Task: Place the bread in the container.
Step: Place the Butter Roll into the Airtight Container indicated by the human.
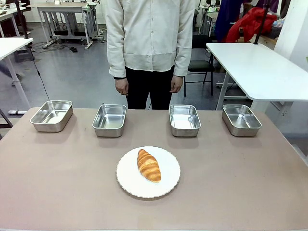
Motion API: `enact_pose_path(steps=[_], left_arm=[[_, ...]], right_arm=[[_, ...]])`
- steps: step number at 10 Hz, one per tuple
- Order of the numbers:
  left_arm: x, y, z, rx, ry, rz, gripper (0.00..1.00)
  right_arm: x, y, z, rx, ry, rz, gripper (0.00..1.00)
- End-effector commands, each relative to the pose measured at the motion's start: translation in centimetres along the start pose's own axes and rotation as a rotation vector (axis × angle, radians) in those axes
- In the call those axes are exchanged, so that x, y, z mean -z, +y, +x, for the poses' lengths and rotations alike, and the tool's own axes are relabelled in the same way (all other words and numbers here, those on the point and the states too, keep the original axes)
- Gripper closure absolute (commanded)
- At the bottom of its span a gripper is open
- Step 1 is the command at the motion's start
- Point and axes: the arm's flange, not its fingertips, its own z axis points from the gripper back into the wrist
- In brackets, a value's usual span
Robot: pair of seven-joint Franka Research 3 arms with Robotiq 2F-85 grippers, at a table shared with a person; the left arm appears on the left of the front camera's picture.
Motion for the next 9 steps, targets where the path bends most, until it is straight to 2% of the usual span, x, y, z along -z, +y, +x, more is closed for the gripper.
enact_pose_path(steps=[1,9], left_arm=[[0.11,0.08,0.17,0.015,-0.018,-0.008,0.0],[0.11,0.08,0.17,0.015,-0.018,-0.008,0.0]], right_arm=[[-0.03,-0.17,0.11,-0.019,-0.021,0.01,0.0],[-0.03,-0.17,0.11,-0.019,-0.021,0.01,0.0]])
